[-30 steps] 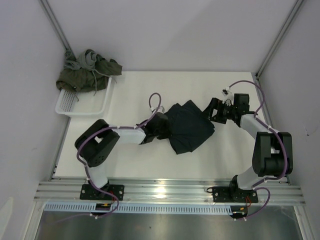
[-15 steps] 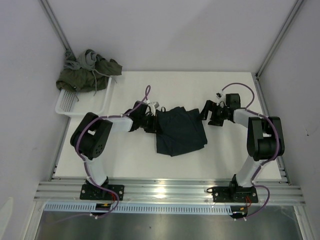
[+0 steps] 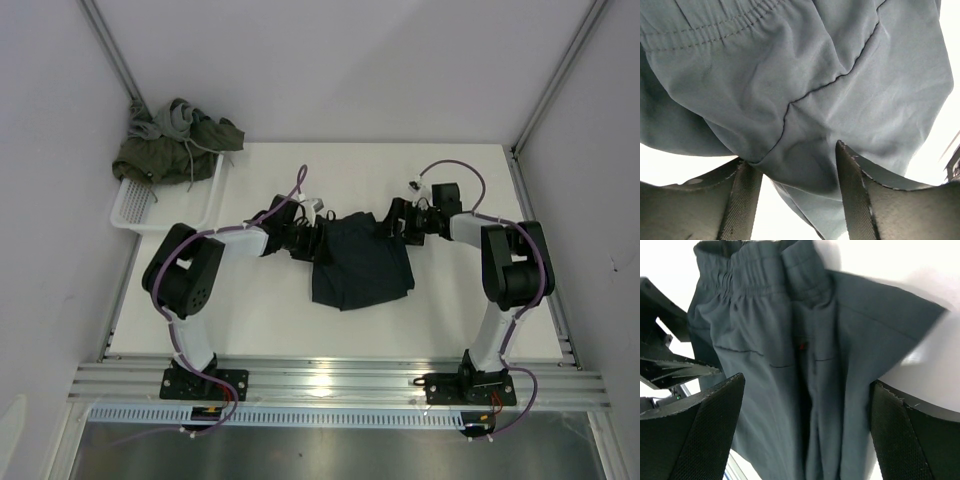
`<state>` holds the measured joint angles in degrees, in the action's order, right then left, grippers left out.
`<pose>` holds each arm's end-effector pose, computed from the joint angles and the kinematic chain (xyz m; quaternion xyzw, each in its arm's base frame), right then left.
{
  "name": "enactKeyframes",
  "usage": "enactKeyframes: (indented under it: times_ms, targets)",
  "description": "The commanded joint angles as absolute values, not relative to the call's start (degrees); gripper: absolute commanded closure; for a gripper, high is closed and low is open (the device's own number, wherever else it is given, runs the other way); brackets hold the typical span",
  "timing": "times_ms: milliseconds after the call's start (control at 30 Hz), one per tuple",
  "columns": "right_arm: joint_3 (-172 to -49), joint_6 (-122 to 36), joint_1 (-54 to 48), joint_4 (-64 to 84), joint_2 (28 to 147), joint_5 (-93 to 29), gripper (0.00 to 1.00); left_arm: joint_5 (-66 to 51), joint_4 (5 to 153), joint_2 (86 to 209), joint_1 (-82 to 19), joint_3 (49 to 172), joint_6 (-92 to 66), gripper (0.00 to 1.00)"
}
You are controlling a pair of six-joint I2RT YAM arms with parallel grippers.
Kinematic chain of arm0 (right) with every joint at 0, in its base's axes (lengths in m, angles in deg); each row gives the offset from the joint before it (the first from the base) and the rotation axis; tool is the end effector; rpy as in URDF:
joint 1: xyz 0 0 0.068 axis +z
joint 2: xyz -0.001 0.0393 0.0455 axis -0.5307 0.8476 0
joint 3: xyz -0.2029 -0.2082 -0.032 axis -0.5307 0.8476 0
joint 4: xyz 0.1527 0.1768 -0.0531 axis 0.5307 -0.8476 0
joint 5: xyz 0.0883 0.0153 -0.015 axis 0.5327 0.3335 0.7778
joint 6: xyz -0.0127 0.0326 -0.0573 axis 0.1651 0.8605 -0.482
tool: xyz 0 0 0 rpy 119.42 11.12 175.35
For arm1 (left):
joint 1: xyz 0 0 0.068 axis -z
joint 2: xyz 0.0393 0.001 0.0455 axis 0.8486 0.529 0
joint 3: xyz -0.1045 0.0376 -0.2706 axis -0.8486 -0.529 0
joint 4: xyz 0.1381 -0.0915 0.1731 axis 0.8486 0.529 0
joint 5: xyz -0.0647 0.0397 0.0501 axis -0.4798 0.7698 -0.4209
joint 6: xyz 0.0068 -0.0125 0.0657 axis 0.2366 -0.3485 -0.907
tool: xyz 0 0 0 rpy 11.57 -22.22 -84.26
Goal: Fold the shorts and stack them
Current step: Fold the shorts
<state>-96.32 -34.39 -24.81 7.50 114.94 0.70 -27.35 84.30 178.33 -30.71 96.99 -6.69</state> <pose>0.3709 0.0823 0.1736 -0.0549 0.8877 0.3829 0.2497 0.3167 -0.1924 0.1697 0.1607 0.9028 -0.3369 0.2135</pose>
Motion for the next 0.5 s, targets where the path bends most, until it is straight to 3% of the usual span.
enactKeyframes:
  times_ms: [0, 133, 300, 333, 367, 433, 467]
  targets:
    - [-94.0, -35.8, -23.2, 3.2, 115.3, -2.0, 0.03, -24.7, 85.9, 179.6, -30.6, 97.8, -8.1, 0.37]
    - [-92.6, -35.5, -21.7, 3.2, 114.7, -4.5, 0.09, -25.0, 83.8, 179.6, -30.7, 97.2, -7.0, 0.34]
    - [-93.5, -35.0, -19.8, 1.5, 114.8, -8.2, 0.29, -25.9, 82.1, 179.7, -30.7, 96.7, -5.6, 0.33]
    - [-94.1, -34.9, -19.4, 1.0, 115.1, -8.7, 0.34, -25.9, 81.7, 179.6, -30.6, 96.6, -5.3, 0.33]
    - [-94.2, -34.8, -19.2, 0.7, 115.3, -9.1, 0.49, -25.6, 81.5, 179.5, -30.6, 96.5, -5.2, 0.33]
    - [-94.5, -34.3, -19.5, 0.5, 115.8, -9.3, 0.65, -25.1, 81.5, 178.8, -30.7, 96.1, -5.2, 0.33]
    - [-95.0, -34.0, -20.2, 0.4, 116.5, -8.7, 0.78, -24.2, 81.5, 178.6, -30.7, 96.0, -5.3, 0.32]
